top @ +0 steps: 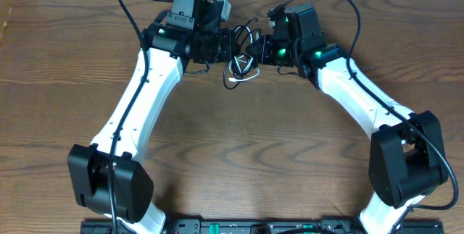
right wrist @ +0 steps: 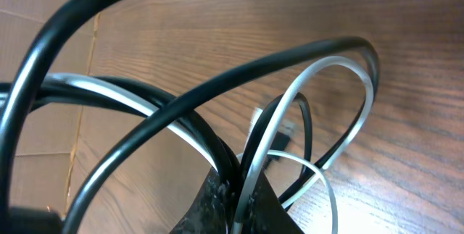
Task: Untangle cables
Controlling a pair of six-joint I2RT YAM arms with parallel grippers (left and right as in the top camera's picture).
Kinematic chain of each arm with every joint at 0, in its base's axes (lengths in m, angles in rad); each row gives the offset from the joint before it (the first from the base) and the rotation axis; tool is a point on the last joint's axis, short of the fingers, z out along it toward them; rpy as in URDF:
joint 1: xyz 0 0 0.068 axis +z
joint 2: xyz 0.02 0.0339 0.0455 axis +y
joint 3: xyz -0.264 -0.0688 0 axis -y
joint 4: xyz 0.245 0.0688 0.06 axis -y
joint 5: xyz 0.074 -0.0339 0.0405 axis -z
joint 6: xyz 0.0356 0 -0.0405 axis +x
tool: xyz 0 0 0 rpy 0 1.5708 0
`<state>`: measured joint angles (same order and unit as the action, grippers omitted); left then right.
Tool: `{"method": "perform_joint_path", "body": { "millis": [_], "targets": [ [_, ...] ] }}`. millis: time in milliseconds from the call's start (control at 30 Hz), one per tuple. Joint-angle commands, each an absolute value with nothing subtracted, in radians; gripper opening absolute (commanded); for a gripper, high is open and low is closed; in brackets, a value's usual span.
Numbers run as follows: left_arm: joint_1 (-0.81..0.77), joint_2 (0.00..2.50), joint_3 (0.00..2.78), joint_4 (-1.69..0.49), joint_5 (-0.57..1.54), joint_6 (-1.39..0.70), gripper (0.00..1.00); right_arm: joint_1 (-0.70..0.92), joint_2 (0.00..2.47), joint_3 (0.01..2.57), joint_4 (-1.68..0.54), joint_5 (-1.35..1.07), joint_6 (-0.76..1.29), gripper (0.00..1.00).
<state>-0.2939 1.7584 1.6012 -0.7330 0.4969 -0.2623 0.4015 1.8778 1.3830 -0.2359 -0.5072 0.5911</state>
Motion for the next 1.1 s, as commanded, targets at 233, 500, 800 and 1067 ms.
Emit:
{"method": "perform_joint_path", "body": {
  "millis": [233, 500, 800, 1067],
  "targets": [
    [-0.298, 1.799, 1.602, -0.779, 0.234, -0.264, 0.07, 0.339, 1.832, 1.393, -0.233, -0.666, 0.574, 0.01],
    [-0.298, 1.818, 1.562, -0.781, 0.163, -0.263, 0.07, 0.184, 1.7, 1.393, -0.29, -0.845, 0.519, 0.01],
    [-0.298, 1.843, 1.561, -0.781, 0.163, -0.263, 0.07, -0.045, 1.651, 1.393, -0.307, -1.103, 0.514, 0.01],
    [-0.298, 1.844, 1.561, -0.781, 0.173, -0.257, 0.08, -0.157, 1.652, 1.393, -0.453, -0.905, 0.45, 0.01]
  ]
}}
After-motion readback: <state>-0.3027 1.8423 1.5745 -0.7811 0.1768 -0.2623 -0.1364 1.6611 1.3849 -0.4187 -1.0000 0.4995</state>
